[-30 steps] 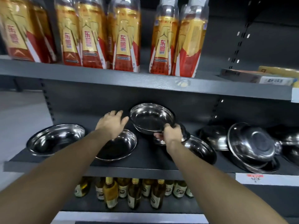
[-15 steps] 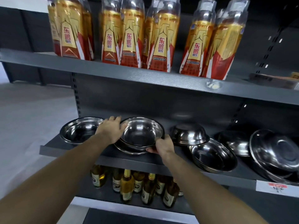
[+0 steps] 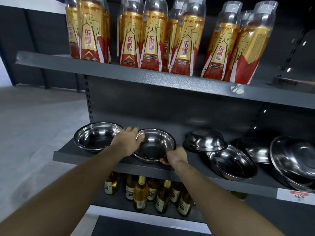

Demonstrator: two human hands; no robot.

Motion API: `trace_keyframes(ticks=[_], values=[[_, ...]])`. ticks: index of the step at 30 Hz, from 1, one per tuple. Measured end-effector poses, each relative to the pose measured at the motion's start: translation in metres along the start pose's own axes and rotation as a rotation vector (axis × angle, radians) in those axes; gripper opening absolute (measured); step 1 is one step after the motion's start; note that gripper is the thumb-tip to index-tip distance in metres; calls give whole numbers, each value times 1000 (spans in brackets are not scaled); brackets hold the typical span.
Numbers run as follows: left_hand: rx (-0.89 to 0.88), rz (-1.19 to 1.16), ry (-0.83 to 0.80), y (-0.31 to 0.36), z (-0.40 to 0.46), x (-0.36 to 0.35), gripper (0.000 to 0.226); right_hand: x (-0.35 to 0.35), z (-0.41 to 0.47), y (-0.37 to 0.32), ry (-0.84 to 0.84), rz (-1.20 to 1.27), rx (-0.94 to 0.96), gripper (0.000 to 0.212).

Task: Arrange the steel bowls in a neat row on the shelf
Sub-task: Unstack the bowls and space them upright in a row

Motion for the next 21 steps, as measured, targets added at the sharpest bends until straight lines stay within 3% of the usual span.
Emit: trace_keyframes(ticks=[5, 9, 21], values=[[-22, 1, -36, 3, 4, -6, 59, 7, -5, -1, 33, -24, 12, 28], [-62, -12, -56, 14, 9, -14, 59, 17, -8, -1, 65, -19, 16, 53], [-229, -80, -100, 90, 34, -54, 55, 105, -15, 2, 331, -100, 46, 15]])
Point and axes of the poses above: each hand's wrist, its own z-axis towards the middle knuckle, its own x-axis out of the back of the hand, y = z × x, the point moved 7 cm from there along z, towards the middle knuckle, and after that the axes turned 5 degrees about -x, right-handed, at the moved point
